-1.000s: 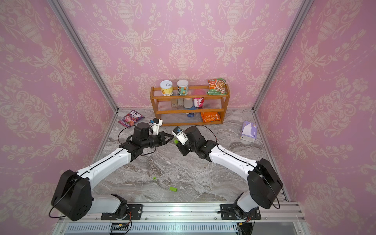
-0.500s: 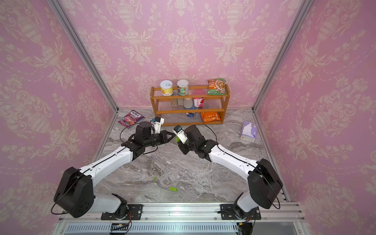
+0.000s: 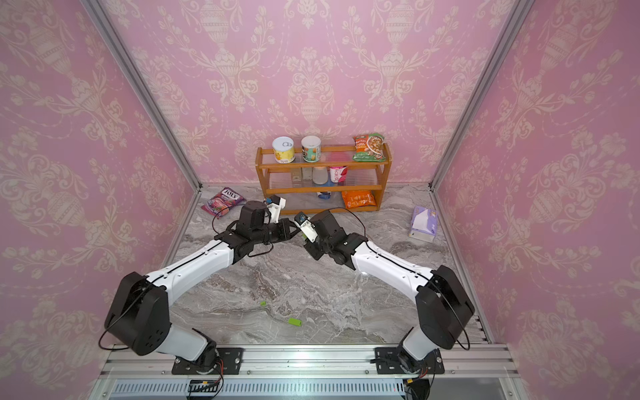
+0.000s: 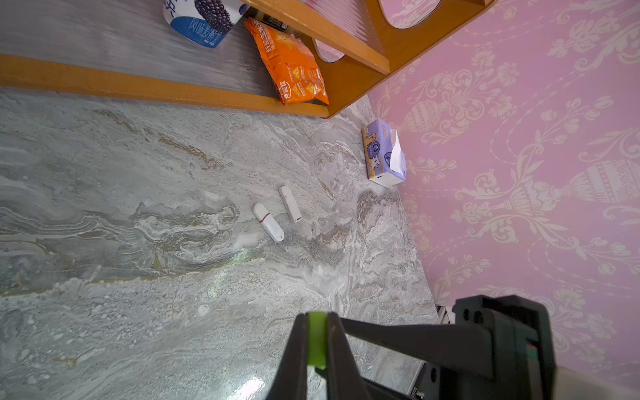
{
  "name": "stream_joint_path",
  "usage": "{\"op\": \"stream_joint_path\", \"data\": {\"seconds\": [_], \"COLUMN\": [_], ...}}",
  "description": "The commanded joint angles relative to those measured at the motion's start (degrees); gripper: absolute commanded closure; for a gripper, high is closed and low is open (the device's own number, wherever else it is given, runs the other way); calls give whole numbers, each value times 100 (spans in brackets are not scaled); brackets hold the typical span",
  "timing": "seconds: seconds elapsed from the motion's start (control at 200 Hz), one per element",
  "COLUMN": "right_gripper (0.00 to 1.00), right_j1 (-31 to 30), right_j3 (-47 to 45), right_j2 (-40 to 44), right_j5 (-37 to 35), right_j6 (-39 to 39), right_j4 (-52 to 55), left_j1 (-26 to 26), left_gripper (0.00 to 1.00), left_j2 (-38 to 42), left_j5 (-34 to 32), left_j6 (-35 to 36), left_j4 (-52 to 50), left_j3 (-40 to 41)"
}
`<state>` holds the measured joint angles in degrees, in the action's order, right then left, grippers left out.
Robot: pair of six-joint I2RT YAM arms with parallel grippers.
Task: Close the usb drive cover
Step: Close the cover of the USB drive.
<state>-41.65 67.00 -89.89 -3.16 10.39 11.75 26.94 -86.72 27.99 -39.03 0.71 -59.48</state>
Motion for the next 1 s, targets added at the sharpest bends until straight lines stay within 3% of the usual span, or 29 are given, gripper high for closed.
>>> {"op": "stream_joint_path", "data": {"seconds": [0.0,0.22,0.35,0.52,0.65,0.995], "right_gripper": [100,100,100,100,100,100], "right_j1": [-104,-83,-44,100,165,261], "right_j3": [184,-490,-787,-1179,-1396,-1036], "right_j2": [79,316,447,740,961,967], "right_j5": [105,-259,-283,80,59,553], "right_j6": [220,93,69,-76,-154,-110], "right_j4": [-2003,-3191,-3765,-4165,-4323,-3904], "left_j1": [356,400,408,408,426,783], "left_gripper": [100,100,100,100,100,97], "left_j2": [-286,-366,-385,-244,-132,-340], "left_j5": [958,908,1394,1439,1019,427], "left_j6": [-162,-24,-265,382,879,1336], "left_j4": [-320,-350,280,-151,-764,-1098], "left_j3": [47,63,197,142,57,-48]}}
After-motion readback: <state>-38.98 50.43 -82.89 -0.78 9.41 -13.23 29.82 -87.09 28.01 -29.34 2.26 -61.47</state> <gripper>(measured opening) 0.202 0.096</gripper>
